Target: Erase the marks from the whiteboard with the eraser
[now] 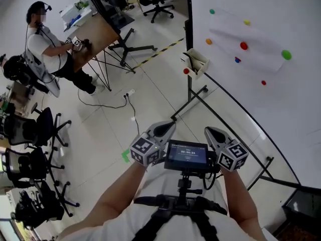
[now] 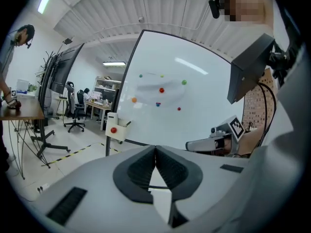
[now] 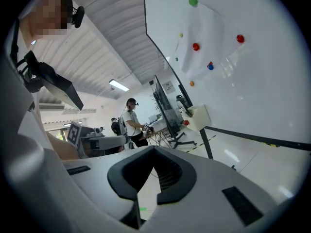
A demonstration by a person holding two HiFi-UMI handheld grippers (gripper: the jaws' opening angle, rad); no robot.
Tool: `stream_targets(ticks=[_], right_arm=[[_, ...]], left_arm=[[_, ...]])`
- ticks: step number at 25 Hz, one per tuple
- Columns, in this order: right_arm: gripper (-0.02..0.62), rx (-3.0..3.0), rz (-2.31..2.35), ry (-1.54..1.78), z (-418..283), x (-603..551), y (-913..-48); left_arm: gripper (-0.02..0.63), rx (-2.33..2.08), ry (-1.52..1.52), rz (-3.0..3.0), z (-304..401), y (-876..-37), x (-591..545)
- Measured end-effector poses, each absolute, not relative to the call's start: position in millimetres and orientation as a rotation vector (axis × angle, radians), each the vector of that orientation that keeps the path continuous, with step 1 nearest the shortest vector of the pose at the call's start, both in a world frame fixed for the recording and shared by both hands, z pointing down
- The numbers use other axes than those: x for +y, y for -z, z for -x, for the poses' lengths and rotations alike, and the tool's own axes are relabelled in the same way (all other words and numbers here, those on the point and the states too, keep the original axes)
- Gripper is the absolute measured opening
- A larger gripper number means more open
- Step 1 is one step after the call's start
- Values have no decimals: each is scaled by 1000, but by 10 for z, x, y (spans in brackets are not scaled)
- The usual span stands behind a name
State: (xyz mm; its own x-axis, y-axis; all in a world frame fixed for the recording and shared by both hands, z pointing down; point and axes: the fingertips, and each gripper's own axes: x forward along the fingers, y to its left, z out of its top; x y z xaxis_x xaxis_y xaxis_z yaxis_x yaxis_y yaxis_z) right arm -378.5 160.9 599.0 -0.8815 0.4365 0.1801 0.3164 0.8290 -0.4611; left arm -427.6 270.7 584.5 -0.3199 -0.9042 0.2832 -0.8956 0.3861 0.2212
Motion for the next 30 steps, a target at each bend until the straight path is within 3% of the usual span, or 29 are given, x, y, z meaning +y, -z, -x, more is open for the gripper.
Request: stream_targets(ticks=[18, 30], right_arm=[[12, -2812, 298, -627, 5554, 1488, -5932], [11, -2885, 98, -662, 5915, 1443, -5755]], left_arm=[[25, -2077, 70, -1786, 6223, -6110, 2265], [25, -1799, 26, -1892, 6621, -6442, 2152]])
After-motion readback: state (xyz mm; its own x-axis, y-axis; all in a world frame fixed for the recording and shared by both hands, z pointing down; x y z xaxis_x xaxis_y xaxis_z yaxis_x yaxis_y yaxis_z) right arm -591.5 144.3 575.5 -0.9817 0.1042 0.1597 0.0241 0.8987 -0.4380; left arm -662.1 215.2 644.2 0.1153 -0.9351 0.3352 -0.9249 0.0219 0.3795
